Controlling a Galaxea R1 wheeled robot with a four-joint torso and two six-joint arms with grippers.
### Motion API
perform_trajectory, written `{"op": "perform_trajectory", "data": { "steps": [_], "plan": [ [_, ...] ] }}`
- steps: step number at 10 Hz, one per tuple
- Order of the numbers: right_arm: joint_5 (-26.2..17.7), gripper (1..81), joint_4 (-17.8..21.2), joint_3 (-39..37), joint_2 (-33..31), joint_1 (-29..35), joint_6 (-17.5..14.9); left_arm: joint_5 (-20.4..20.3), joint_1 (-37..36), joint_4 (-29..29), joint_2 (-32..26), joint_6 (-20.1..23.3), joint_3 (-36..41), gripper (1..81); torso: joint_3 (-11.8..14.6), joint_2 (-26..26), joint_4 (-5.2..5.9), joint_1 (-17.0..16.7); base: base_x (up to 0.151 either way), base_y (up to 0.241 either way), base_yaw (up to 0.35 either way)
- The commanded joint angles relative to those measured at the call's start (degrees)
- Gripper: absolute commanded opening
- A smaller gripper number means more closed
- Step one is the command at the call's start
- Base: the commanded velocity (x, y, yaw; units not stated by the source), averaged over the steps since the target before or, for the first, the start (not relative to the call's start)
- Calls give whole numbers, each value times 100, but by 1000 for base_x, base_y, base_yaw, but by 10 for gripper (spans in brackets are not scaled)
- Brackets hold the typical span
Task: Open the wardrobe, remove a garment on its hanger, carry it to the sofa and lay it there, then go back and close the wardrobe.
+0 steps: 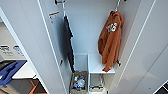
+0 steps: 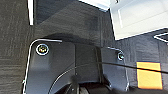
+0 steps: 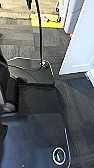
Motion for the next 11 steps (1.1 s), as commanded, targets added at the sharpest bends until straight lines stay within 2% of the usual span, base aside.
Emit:
{"op": "perform_trajectory", "data": {
  "steps": [1,5,11],
  "plan": [
    [-599,811,-111,-933,533,-139,-37,505,125,431,613,54,-721,811,0,2,0,0,0,0,0],
    [-599,811,-111,-1917,1068,-518,-38,532,469,510,1237,62,-1608,811,5,-7,0,-5,0,0,0],
    [-625,811,-103,-2225,1323,-870,-115,576,741,501,2045,54,-3101,811,11,-13,0,-13,0,0,0]
  ]
}}
